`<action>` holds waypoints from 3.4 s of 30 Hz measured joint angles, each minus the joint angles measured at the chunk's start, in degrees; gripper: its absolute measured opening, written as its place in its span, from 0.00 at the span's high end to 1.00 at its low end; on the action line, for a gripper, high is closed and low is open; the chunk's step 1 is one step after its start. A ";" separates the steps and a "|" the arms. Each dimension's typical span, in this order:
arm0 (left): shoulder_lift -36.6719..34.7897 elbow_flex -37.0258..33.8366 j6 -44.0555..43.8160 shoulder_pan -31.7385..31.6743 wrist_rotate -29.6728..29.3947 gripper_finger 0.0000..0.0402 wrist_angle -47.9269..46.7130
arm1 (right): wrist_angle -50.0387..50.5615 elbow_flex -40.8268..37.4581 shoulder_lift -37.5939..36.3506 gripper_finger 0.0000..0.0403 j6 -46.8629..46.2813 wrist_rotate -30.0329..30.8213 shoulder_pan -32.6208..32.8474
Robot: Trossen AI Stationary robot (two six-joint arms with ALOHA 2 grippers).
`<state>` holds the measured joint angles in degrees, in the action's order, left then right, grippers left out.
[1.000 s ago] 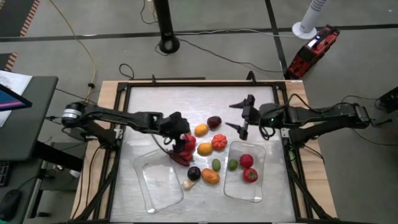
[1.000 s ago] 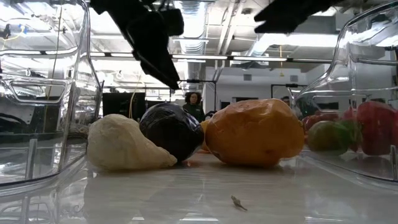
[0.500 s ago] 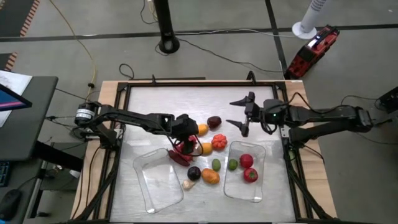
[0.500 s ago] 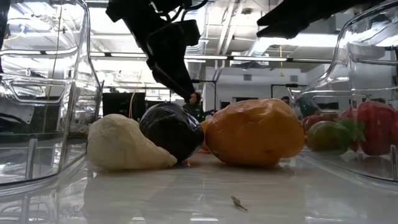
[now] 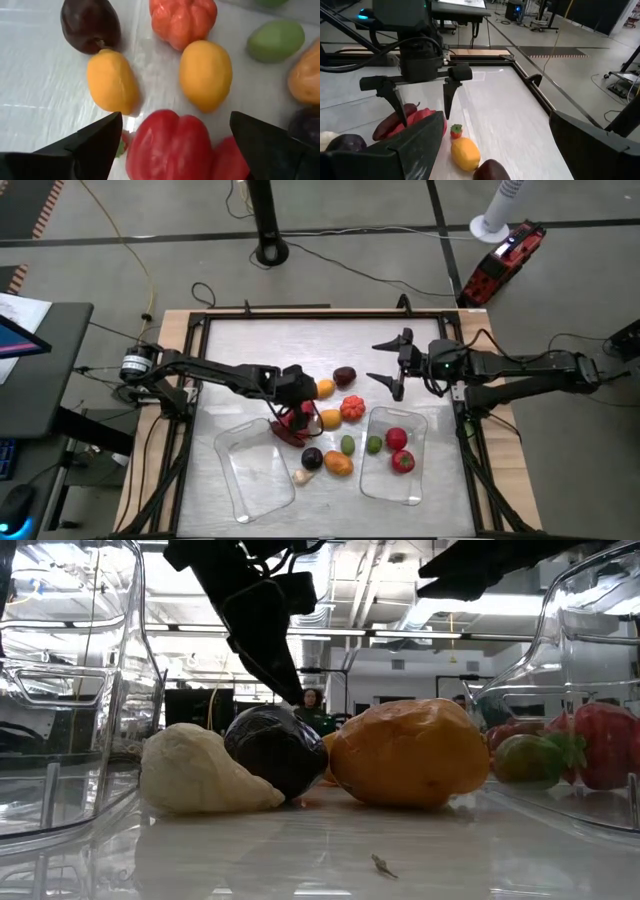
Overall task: Sort produce into baskets
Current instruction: Put the bell pepper into the left transparent bin, then put the peach into the right transparent bin
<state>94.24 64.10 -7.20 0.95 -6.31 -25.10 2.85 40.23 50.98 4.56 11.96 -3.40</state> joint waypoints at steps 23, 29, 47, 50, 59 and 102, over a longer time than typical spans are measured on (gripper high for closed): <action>5.27 -0.12 4.83 -2.01 4.09 0.11 -5.31 | 0.17 0.02 0.02 0.04 -0.18 -0.03 0.24; 5.09 0.00 6.65 -2.07 3.76 0.25 -8.00 | 0.13 0.02 0.02 0.04 -0.06 -0.01 -0.13; -5.15 10.77 0.63 1.61 20.05 0.29 -11.56 | 1.28 0.06 -0.07 0.04 -0.03 1.89 -1.94; -6.98 10.84 -5.18 4.56 24.65 0.29 -16.41 | 2.34 0.07 -0.07 0.04 -0.46 1.82 -2.08; -6.86 10.74 -24.15 16.15 12.56 0.17 -30.56 | 2.47 0.07 -0.07 0.04 -1.33 1.72 -1.88; 14.95 7.72 1.42 -11.76 3.02 0.15 -10.52 | 2.50 -0.21 -0.07 0.04 -1.51 1.32 -1.89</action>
<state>109.19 71.81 -5.78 -10.81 -3.29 -35.62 5.35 40.02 50.92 3.05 13.28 -5.29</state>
